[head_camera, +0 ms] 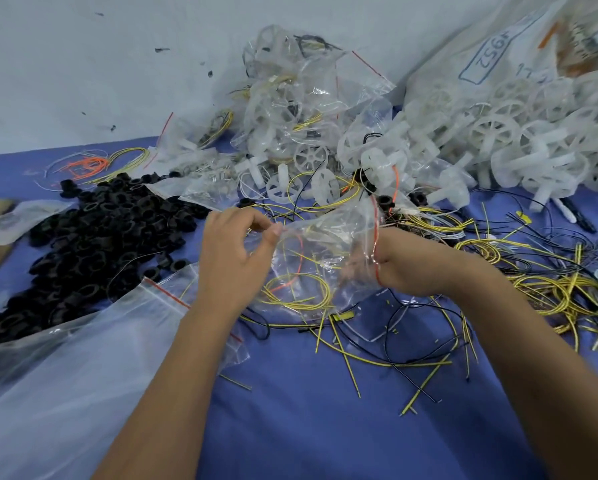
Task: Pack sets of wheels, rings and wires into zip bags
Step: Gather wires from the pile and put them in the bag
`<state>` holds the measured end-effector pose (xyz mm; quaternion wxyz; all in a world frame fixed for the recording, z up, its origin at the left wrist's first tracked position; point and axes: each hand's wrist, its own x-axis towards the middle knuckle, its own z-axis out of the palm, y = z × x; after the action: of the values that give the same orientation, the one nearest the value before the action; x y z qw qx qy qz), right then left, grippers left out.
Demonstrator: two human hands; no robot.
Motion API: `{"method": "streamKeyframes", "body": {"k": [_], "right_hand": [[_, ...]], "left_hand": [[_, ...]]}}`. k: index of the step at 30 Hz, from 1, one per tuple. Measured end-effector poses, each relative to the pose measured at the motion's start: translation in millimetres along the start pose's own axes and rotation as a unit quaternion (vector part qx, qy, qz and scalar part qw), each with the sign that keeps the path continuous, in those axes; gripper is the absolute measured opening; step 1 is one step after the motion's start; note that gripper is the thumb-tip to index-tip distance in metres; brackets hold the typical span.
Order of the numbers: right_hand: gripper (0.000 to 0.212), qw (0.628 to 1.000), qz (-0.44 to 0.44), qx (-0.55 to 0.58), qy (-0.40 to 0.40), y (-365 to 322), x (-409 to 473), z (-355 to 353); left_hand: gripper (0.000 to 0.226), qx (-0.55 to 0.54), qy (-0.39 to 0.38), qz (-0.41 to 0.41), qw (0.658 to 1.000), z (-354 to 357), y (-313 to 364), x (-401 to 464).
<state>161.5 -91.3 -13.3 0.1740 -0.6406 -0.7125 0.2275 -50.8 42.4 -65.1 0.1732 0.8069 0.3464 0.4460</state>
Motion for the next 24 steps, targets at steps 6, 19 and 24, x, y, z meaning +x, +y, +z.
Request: {"method": "streamKeyframes", "body": {"k": [6, 19, 24], "right_hand": [[0.027, 0.997, -0.008, 0.064, -0.036, -10.7, 17.7, 7.8], [0.018, 0.958, -0.022, 0.286, 0.013, -18.3, 49.5, 21.1], [0.044, 0.944, 0.013, 0.330, 0.028, -8.3, 51.8, 33.5]], "left_hand": [[0.036, 0.032, -0.090, 0.026, 0.995, 17.8, 6.6, -8.8], [0.036, -0.058, -0.010, 0.038, 0.998, 16.5, 55.9, -8.0], [0.030, -0.027, -0.082, 0.044, 0.995, 24.6, 66.3, -12.0]]}}
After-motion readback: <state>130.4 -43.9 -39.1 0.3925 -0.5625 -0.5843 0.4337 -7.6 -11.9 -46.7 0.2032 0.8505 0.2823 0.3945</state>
